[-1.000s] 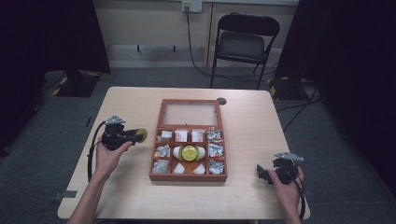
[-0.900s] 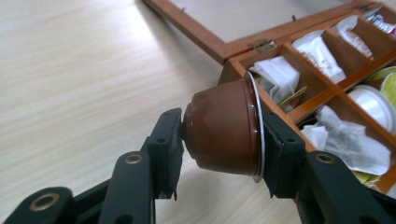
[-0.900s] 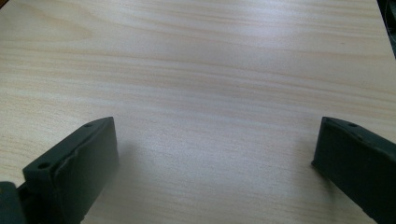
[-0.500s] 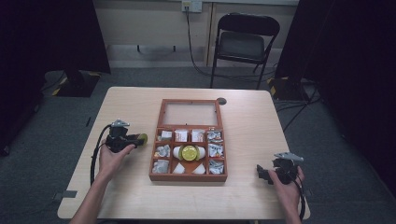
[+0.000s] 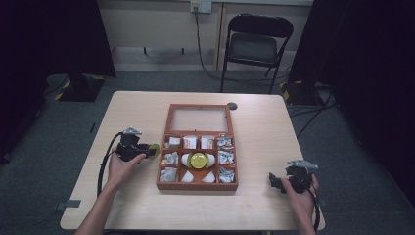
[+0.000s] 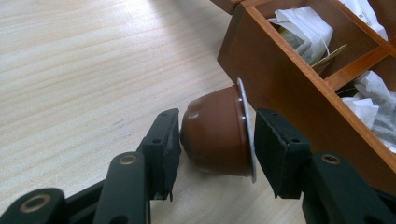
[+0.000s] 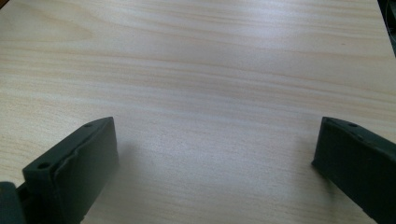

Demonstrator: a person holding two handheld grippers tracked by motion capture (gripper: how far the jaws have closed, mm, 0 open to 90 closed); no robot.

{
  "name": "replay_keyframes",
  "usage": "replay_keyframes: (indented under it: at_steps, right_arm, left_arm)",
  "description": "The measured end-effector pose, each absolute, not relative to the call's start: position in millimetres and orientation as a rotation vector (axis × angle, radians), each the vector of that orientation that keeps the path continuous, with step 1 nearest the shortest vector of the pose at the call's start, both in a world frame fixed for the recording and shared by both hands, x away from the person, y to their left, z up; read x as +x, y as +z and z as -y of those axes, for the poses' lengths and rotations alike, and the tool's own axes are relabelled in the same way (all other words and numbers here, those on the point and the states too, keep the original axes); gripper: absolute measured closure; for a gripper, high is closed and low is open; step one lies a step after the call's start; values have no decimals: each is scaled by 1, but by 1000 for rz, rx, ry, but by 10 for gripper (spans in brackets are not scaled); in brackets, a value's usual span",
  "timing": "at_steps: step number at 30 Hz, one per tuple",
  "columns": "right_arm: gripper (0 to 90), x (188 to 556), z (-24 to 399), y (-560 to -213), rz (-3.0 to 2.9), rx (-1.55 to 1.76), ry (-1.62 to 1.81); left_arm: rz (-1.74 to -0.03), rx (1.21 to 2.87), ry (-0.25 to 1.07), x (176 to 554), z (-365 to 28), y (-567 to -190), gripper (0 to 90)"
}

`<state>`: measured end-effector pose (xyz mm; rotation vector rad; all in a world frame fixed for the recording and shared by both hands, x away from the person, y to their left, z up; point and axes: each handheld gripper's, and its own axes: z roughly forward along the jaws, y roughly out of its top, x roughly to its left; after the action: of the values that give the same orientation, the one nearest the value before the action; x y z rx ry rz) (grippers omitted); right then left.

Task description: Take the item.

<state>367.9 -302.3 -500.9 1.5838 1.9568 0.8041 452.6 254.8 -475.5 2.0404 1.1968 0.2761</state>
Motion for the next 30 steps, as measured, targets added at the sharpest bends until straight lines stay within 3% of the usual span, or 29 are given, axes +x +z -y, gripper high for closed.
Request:
replay_keyframes:
  at_steps: [13, 20, 30]
  right_arm:
    - [0, 368, 302, -501, -1957, 1584, 804]
    - [0, 368, 302, -501, -1957, 1584, 804]
    - [0, 368, 302, -501, -1958, 1583, 805]
  left_arm:
    - [-1207, 2028, 283, 453, -257, -475, 366]
    - [-1211, 2018, 301, 451, -258, -471, 237]
    - [-1212, 1932, 274, 444, -265, -458, 192]
